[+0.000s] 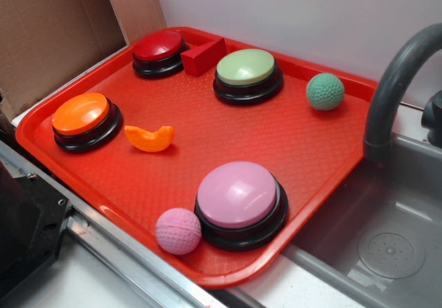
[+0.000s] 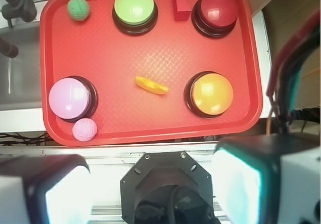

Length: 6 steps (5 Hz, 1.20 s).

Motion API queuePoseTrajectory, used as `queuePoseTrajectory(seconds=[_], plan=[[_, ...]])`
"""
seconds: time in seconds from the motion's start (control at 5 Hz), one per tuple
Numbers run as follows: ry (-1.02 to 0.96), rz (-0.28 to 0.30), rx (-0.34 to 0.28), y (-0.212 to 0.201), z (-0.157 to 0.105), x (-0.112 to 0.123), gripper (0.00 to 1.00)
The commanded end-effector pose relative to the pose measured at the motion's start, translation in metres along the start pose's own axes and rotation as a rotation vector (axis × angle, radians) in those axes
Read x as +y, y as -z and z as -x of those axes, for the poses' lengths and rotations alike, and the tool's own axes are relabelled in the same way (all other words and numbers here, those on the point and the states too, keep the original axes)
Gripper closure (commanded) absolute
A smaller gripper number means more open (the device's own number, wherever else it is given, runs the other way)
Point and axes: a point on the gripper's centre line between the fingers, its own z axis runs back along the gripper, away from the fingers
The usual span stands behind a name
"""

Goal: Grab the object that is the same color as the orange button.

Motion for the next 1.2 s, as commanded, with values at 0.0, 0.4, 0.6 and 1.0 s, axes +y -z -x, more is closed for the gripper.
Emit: queuePoseTrajectory(seconds=[0.0,0.4,0.6,1.0], plan=[[0.0,0.0,0.0,0.0,0.0,0.0,0.0],[0.397,0.053,0.055,0.022,-0.029,-0.034,0.0],[0.642,0.105,0.084,0.03,-0.033,-0.045,0.0],[1.135,0.134,0.209,0.077,-0.016,-0.008,0.0]])
